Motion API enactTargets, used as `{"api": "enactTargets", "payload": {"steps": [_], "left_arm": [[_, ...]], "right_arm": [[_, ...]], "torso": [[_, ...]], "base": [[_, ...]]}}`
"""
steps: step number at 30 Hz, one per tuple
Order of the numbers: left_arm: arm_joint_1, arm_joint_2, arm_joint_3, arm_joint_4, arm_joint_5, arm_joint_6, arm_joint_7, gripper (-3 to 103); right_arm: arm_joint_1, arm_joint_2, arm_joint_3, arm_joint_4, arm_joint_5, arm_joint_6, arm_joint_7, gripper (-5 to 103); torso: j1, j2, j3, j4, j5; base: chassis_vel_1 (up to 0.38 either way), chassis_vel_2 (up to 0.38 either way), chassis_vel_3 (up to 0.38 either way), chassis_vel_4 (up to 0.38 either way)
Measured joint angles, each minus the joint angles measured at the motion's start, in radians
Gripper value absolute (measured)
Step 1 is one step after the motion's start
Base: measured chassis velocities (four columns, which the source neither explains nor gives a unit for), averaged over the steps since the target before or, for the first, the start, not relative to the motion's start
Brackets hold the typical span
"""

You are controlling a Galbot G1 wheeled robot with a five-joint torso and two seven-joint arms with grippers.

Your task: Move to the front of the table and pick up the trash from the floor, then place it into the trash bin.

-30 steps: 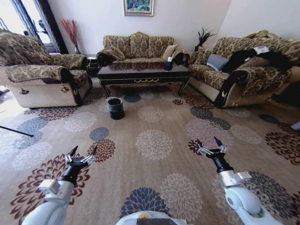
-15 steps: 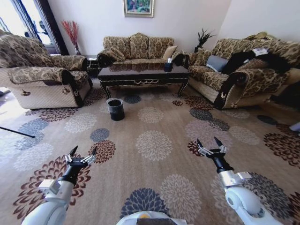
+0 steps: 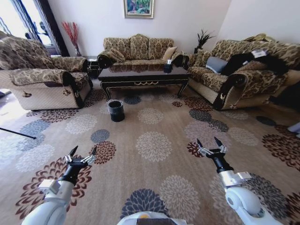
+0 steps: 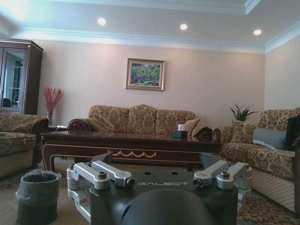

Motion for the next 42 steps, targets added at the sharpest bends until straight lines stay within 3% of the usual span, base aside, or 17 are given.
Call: {"api": "enactTargets", "payload": {"steps": [42], "left_arm": [[0.0,0.0,0.0,0.0,0.0,0.0,0.0,100]], "right_arm": [[0.0,0.0,0.0,0.0,0.0,0.0,0.0,100]], "torso": [[0.063,0.166,0.103,0.0,0.0]], "base": [[0.0,0.0,0.0,0.0]]}}
